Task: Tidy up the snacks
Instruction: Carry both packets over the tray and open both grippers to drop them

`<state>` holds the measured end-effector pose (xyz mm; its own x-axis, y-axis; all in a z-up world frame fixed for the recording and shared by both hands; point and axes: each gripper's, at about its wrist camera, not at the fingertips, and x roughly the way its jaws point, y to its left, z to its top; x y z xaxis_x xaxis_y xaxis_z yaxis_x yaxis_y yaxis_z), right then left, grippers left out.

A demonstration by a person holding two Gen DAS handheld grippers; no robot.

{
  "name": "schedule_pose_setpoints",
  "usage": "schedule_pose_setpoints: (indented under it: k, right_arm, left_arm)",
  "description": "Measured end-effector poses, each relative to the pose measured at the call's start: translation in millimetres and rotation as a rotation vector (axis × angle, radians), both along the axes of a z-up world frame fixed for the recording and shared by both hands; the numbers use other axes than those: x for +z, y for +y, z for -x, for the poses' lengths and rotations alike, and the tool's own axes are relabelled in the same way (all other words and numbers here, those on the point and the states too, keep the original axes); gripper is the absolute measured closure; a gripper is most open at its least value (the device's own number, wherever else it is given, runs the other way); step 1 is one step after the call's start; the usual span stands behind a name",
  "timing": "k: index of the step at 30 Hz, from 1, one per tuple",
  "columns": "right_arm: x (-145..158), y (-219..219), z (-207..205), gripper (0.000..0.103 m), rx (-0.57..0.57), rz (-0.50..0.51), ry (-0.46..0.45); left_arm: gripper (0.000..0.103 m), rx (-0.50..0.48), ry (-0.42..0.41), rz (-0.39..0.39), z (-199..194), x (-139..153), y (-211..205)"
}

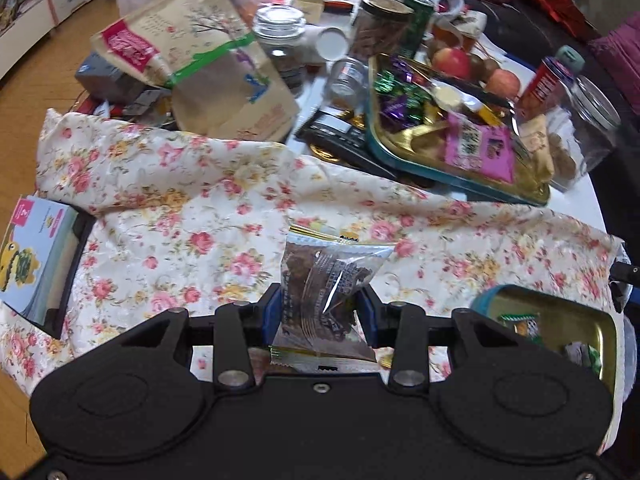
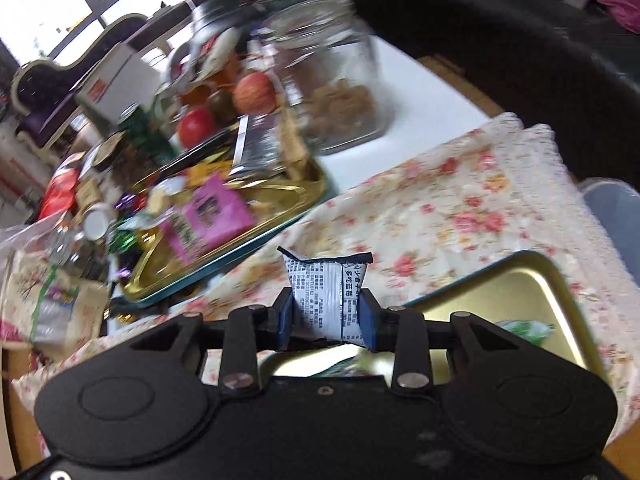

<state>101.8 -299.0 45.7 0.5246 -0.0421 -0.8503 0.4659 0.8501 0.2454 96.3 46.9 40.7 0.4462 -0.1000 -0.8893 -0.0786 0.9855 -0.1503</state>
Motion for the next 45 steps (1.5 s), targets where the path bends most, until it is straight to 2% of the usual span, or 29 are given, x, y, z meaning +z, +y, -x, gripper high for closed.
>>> schedule_pose_setpoints:
  k: [8, 13, 17, 21, 29, 34, 36, 39, 45]
  right_arm:
    - [-16.1, -75.3, 29.7, 0.067, -0.186, 0.092, 0.090]
    - [-20.2, -108.8, 44.9, 0.067, -0.287, 0.021, 0.093]
    - [-23.3, -108.3, 45.0, 0.067, -0.261, -0.006, 0.107]
    - [-23.0, -96.7, 42.0, 0.067, -0.207, 0.011, 0.119]
    - [-19.2, -78.9, 37.8, 0.067, -0.147, 0.018, 0.111]
    - [-18.8, -68.5, 35.3, 0.067, -0.107, 0.024, 0.117]
    - [-18.9, -63.6, 34.4, 0.067, -0.089, 0.033, 0.122]
    - [-19.7, -57.1, 32.9, 0.067, -0.054, 0.035, 0.132]
    - [-17.9, -47.4, 30.2, 0.065, -0.001, 0.023, 0.133]
  left_arm:
    - [0.055, -0.167, 0.010, 0.009, 11.4, -5.5, -52.5]
    - [0.055, -0.333, 0.029, 0.065, 26.4, -8.3, -98.4]
    - [0.055, -0.458, 0.020, 0.097, 40.9, -7.2, -136.6]
    - [0.055, -0.560, 0.034, 0.173, 53.7, -7.1, -161.3]
    - [0.054, -0.621, 0.012, 0.204, 61.7, -3.5, -177.7]
    - [0.053, -0.617, 0.015, 0.235, 60.7, 0.9, -171.5]
    - [0.053, -0.595, 0.004, 0.207, 59.2, 1.9, -166.7]
    - [0.053, -0.537, -0.025, 0.123, 53.0, 1.7, -156.4]
    - [0.052, -0.360, -0.083, -0.156, 38.5, 1.3, -133.1]
